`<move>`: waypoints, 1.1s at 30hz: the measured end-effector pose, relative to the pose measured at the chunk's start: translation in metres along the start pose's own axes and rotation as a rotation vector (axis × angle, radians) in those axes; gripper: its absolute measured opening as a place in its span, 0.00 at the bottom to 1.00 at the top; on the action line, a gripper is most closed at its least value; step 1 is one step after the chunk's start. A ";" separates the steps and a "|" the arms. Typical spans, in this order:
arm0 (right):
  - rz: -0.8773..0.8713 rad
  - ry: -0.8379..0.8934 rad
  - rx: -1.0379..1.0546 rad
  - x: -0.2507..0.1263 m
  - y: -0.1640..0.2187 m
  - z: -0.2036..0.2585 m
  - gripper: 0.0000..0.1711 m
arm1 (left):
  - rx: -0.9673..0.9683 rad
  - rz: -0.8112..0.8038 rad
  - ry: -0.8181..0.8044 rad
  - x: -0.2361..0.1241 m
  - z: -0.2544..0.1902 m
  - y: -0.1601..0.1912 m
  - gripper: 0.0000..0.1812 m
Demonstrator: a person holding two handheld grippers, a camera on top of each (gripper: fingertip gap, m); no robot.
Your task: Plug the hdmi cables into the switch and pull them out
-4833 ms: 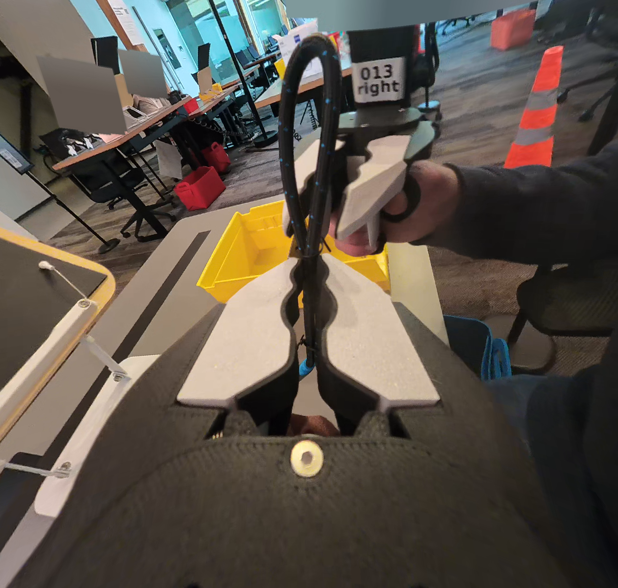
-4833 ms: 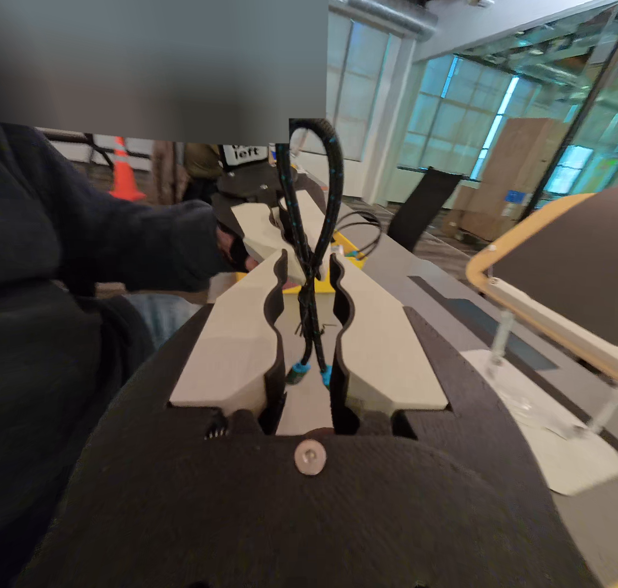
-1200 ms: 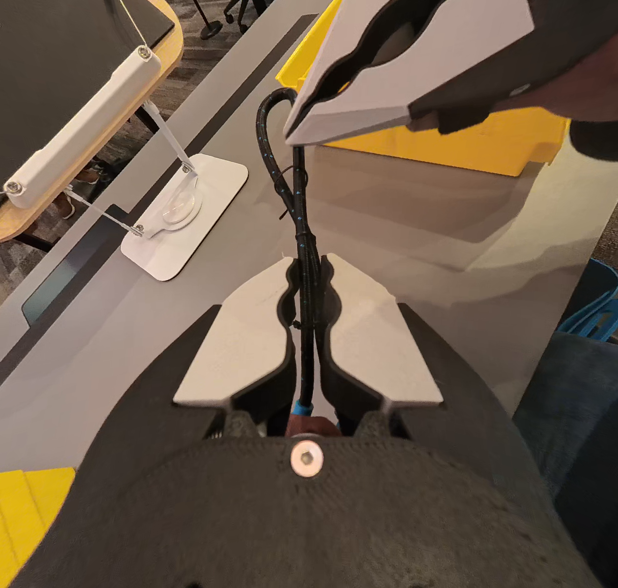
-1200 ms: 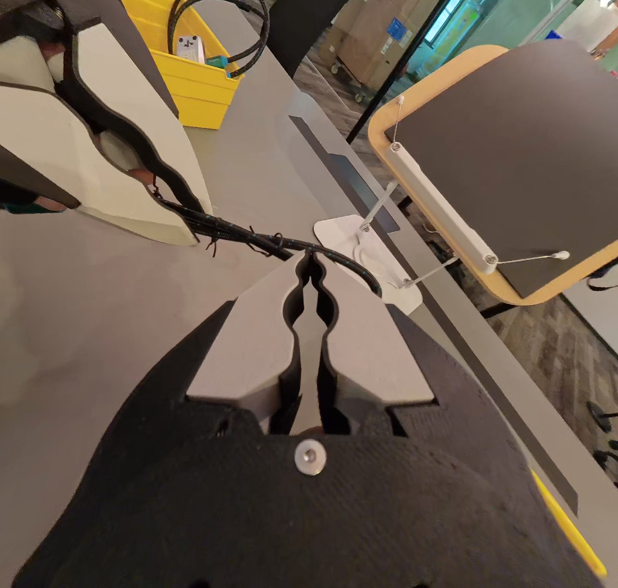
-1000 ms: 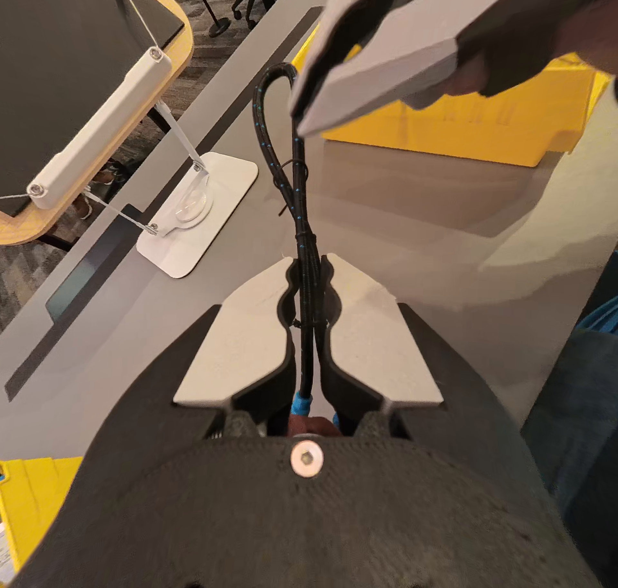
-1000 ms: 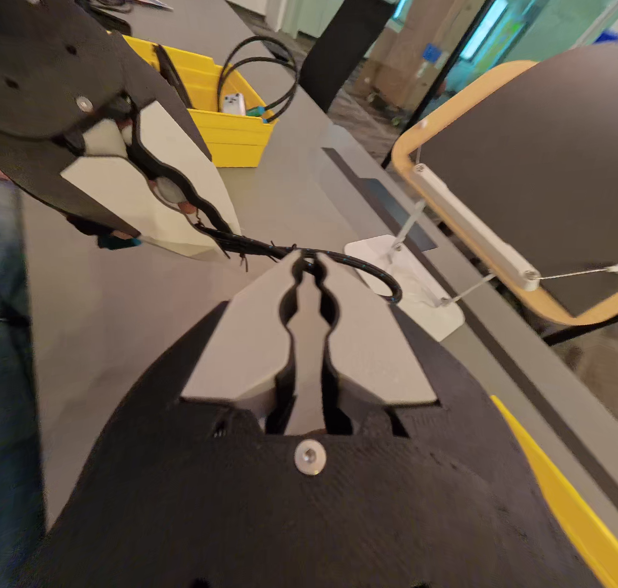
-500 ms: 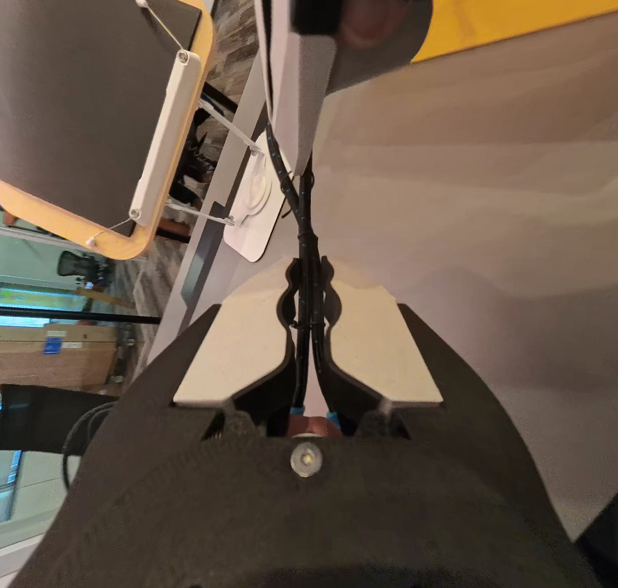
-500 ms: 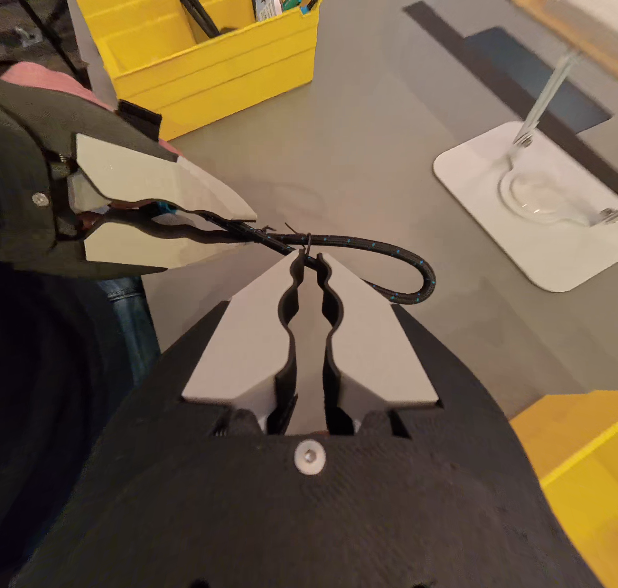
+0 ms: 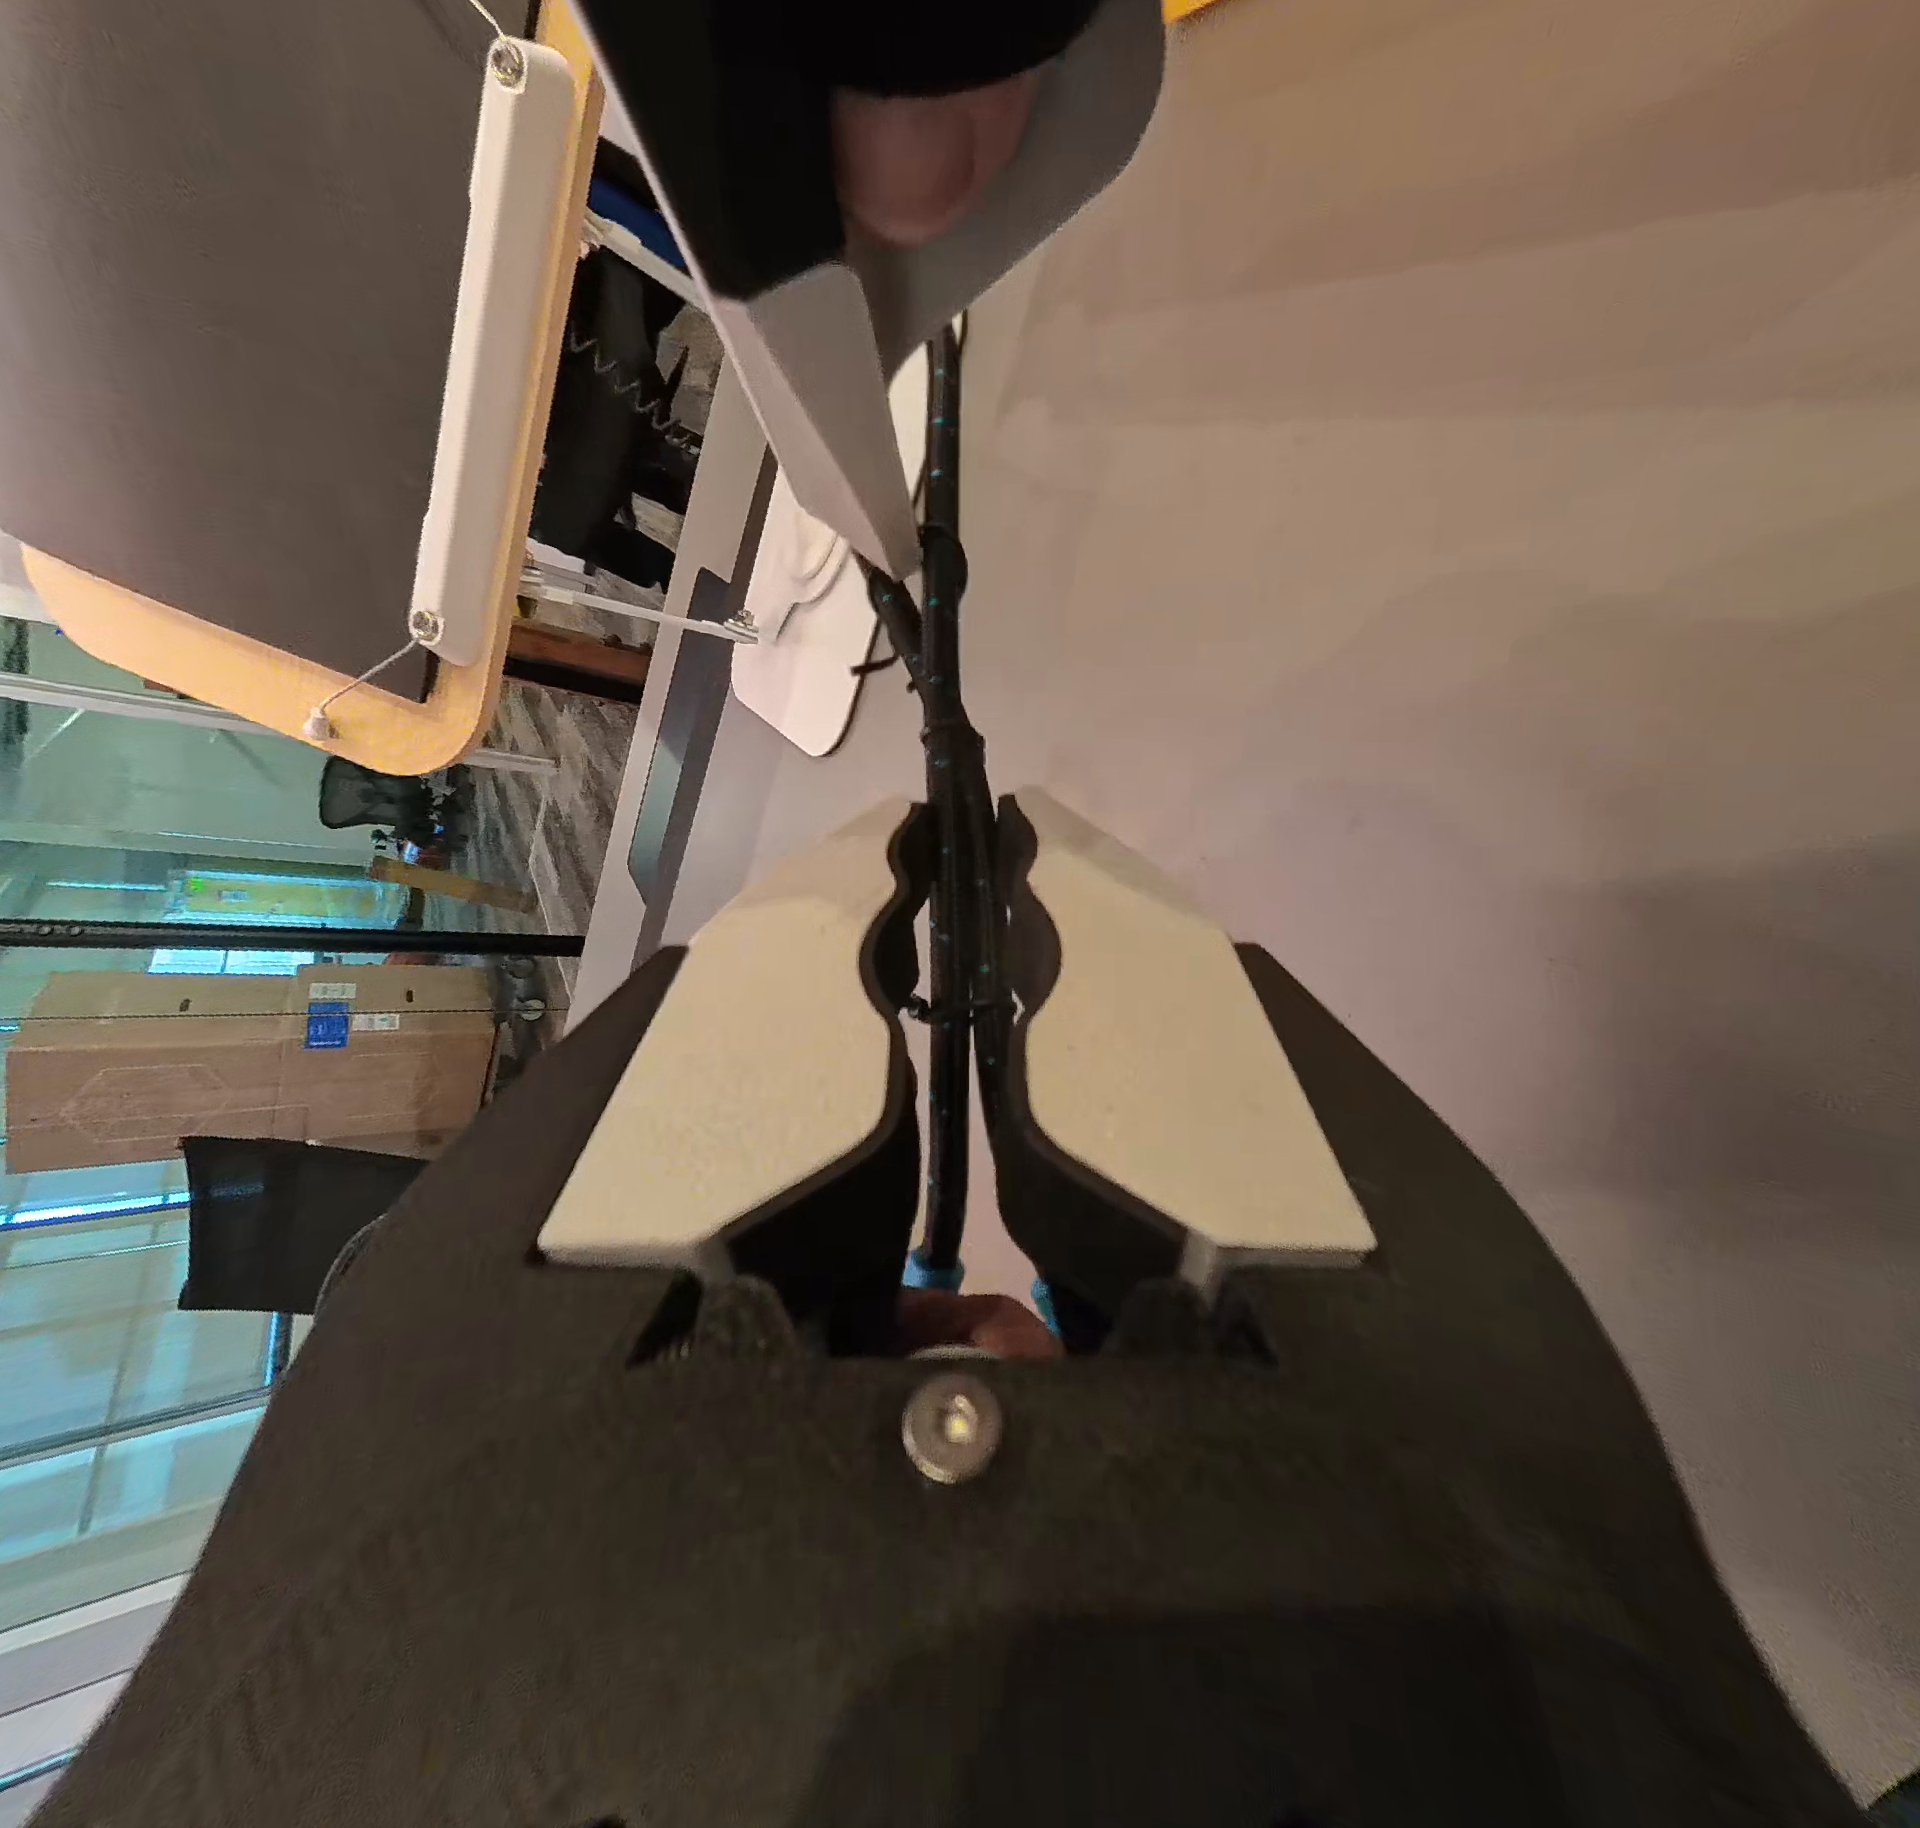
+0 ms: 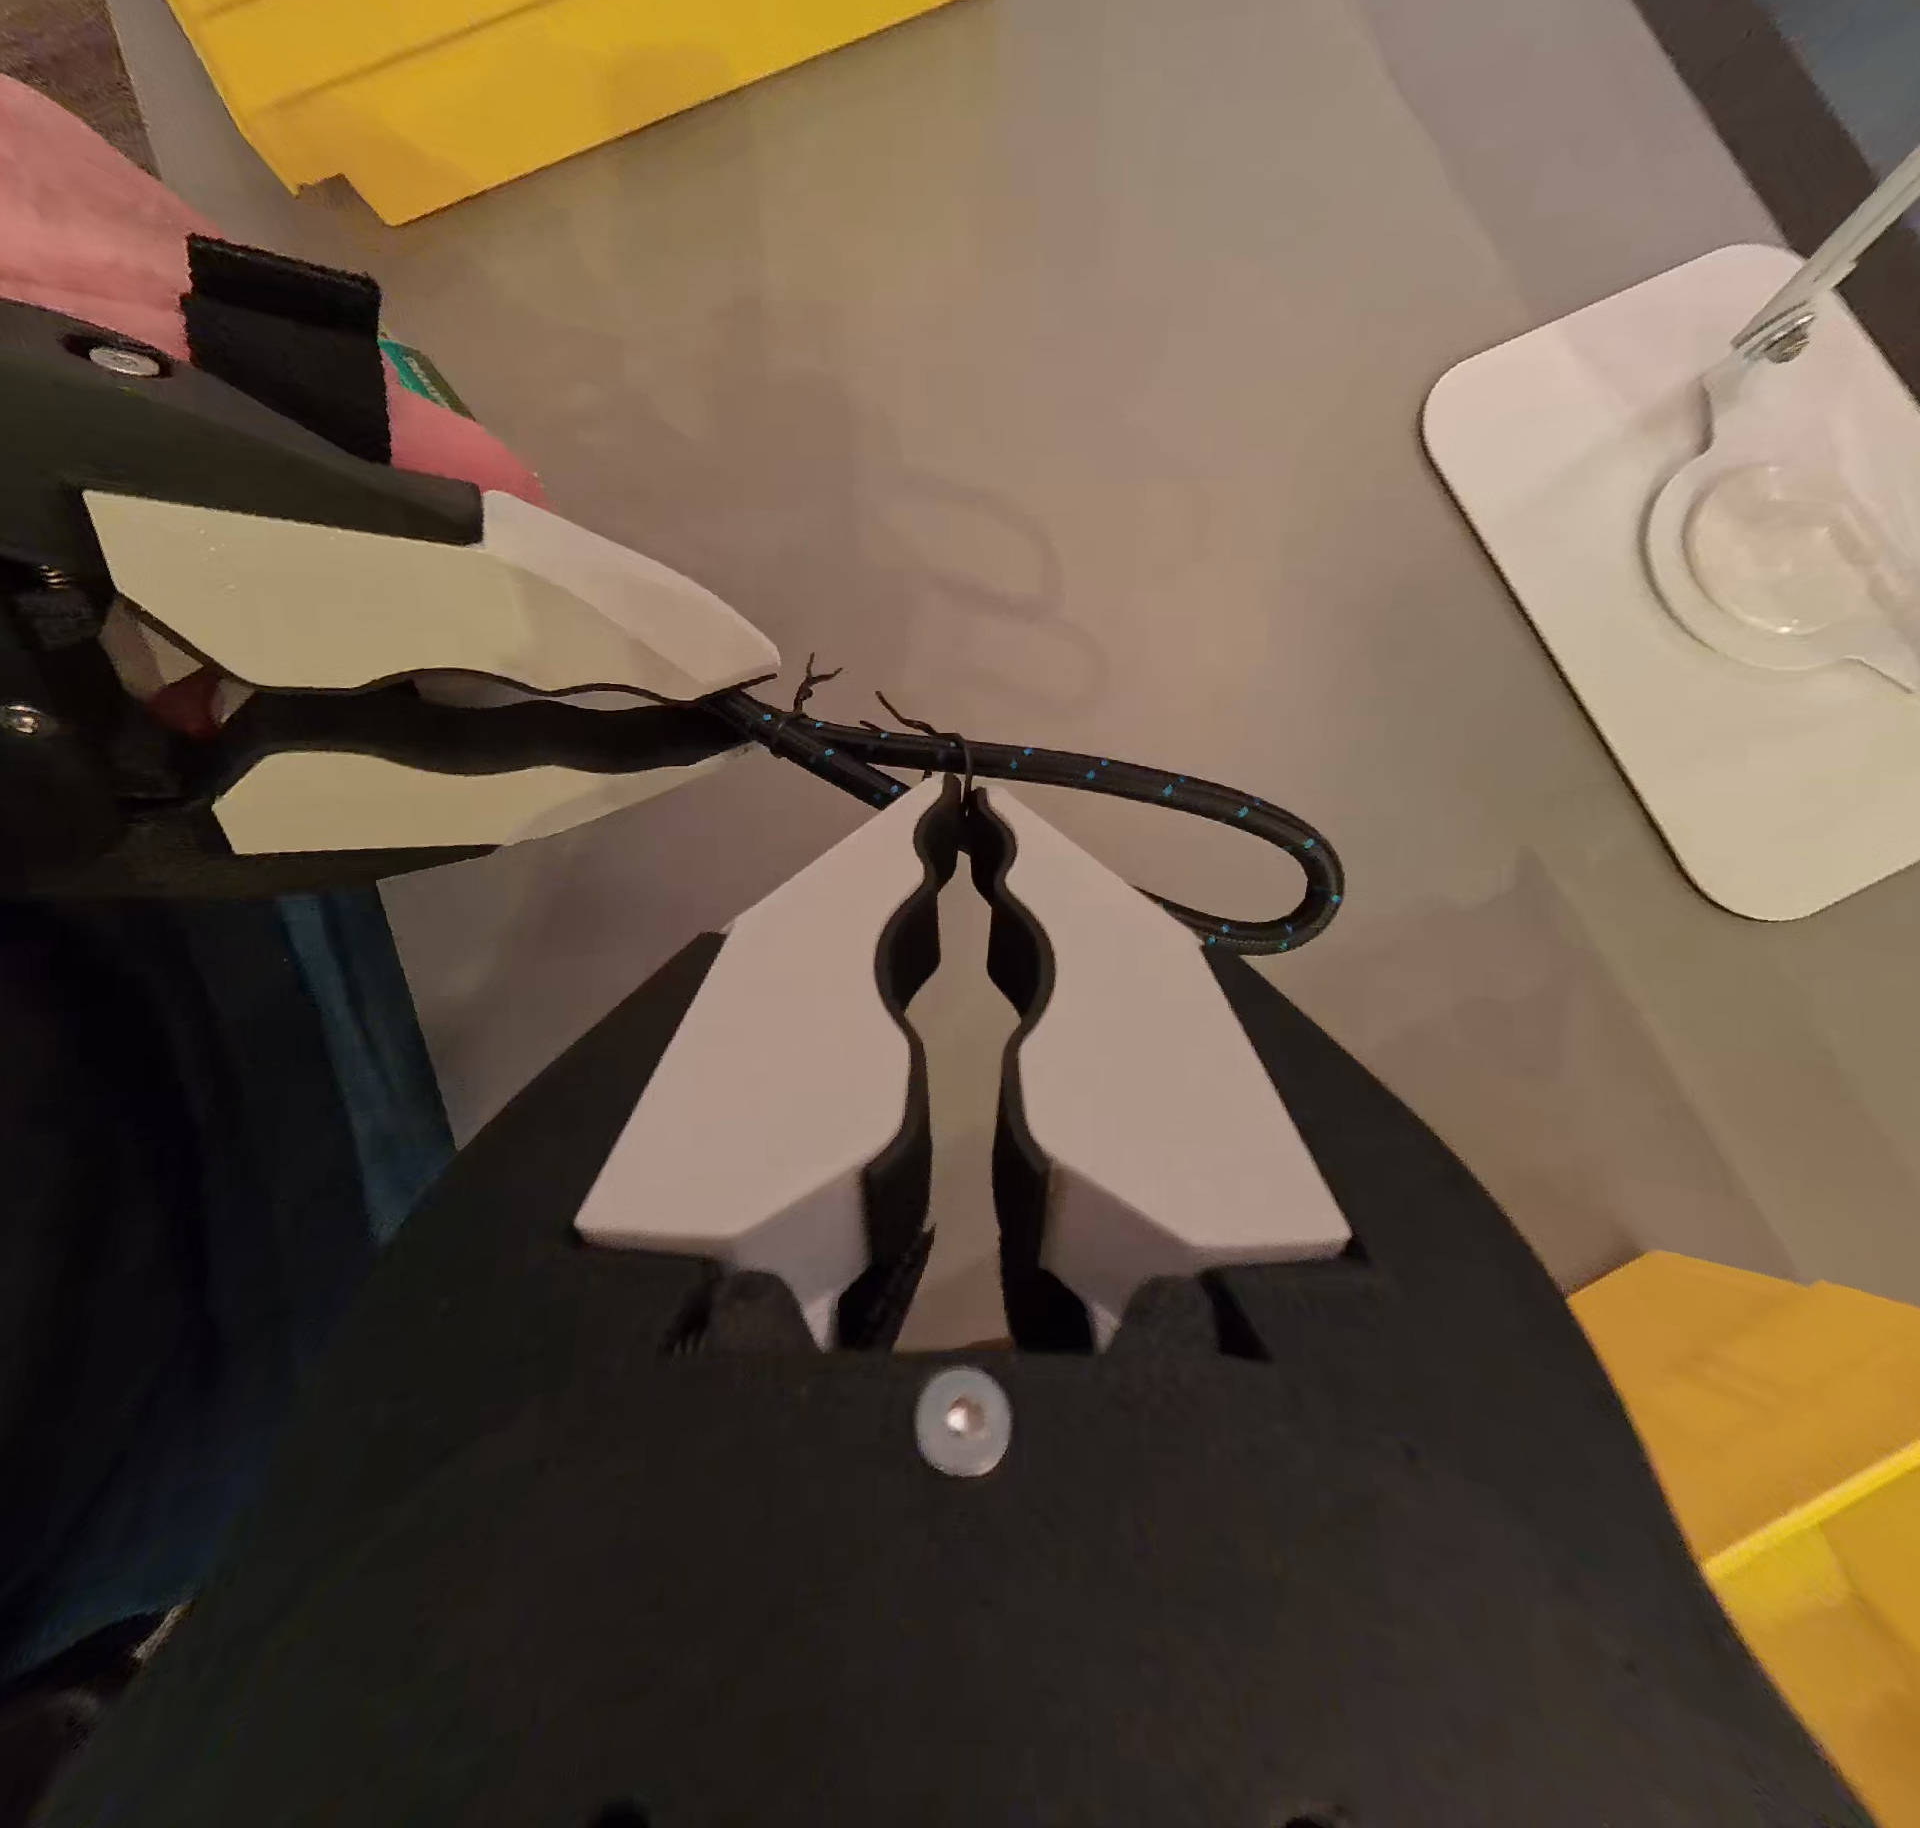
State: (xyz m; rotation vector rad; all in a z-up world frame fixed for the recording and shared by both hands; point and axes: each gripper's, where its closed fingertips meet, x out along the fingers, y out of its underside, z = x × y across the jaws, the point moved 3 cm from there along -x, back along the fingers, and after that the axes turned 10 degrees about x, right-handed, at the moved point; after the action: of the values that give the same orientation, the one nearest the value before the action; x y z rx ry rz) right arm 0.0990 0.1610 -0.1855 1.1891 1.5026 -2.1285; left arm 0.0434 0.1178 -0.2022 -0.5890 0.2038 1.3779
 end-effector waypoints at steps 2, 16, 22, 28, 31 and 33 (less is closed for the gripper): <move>0.018 -0.003 -0.010 0.004 0.001 -0.001 0.00 | -0.005 0.000 0.008 0.002 -0.003 0.002 0.06; 0.003 0.125 -0.071 0.002 -0.003 -0.022 0.00 | -0.093 0.006 0.063 0.008 -0.005 0.017 0.06; 0.011 0.129 -0.066 0.006 -0.004 -0.019 0.00 | -0.093 0.008 0.088 0.009 -0.007 0.018 0.06; -0.010 0.146 -0.040 0.009 -0.006 -0.020 0.00 | -0.079 0.000 0.112 0.010 -0.013 0.014 0.06; -0.007 0.161 -0.036 0.011 -0.005 -0.023 0.00 | -0.074 -0.012 0.123 0.010 -0.016 0.009 0.06; 0.034 0.176 -0.051 0.013 -0.001 -0.024 0.00 | -0.077 -0.001 0.120 0.011 -0.016 0.009 0.06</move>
State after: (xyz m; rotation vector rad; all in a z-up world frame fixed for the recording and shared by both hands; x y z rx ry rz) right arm 0.1012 0.1853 -0.1980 1.4052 1.5860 -1.9956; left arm 0.0402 0.1201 -0.2233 -0.7367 0.2481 1.3555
